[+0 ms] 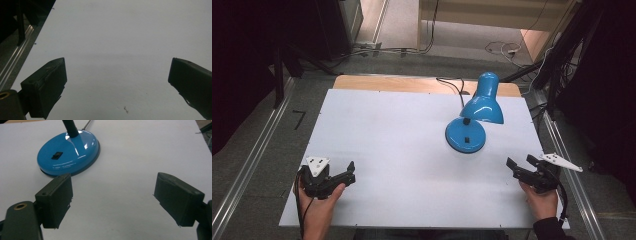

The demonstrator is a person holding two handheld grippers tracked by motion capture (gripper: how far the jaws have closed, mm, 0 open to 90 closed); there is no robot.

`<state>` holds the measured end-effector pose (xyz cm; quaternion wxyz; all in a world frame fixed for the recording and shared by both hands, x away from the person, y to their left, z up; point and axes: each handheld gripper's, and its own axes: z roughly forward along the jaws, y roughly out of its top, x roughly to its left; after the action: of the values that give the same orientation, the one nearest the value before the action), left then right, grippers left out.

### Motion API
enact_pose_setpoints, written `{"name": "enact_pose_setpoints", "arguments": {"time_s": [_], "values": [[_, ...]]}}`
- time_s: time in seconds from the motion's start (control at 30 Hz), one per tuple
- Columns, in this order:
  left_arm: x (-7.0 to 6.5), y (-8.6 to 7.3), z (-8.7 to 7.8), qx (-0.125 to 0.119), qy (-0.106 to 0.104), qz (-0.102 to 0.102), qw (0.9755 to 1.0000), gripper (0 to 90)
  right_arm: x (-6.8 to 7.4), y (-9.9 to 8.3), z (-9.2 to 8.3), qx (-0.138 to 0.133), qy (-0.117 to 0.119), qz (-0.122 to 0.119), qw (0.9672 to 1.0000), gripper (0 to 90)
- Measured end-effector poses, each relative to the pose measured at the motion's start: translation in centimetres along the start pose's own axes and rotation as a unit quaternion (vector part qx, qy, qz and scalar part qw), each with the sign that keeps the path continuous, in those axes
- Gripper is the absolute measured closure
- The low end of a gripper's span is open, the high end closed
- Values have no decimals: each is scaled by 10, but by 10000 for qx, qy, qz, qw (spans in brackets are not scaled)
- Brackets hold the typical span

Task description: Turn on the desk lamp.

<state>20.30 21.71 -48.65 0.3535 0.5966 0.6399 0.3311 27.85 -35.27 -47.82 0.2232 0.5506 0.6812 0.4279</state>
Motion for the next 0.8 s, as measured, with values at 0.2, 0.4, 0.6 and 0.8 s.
{"name": "enact_pose_setpoints", "arguments": {"time_s": [0.2, 0.4, 0.6, 0.8], "values": [[0, 0, -1, -57, -62, -22, 10000, 25, 13, 4, 9, 7, 122, -129, 9998, 136], [0, 0, -1, -75, -69, -27, 9999, 26, 24, 7, 19, 39, 199, -261, 9995, 136], [1, 0, -2, -76, -73, -14, 9999, 25, 31, 9, 26, 47, 245, -295, 9993, 136], [1, 0, -2, -77, -75, -18, 9999, 25, 35, 12, 32, 28, 275, -308, 9991, 138]]}}
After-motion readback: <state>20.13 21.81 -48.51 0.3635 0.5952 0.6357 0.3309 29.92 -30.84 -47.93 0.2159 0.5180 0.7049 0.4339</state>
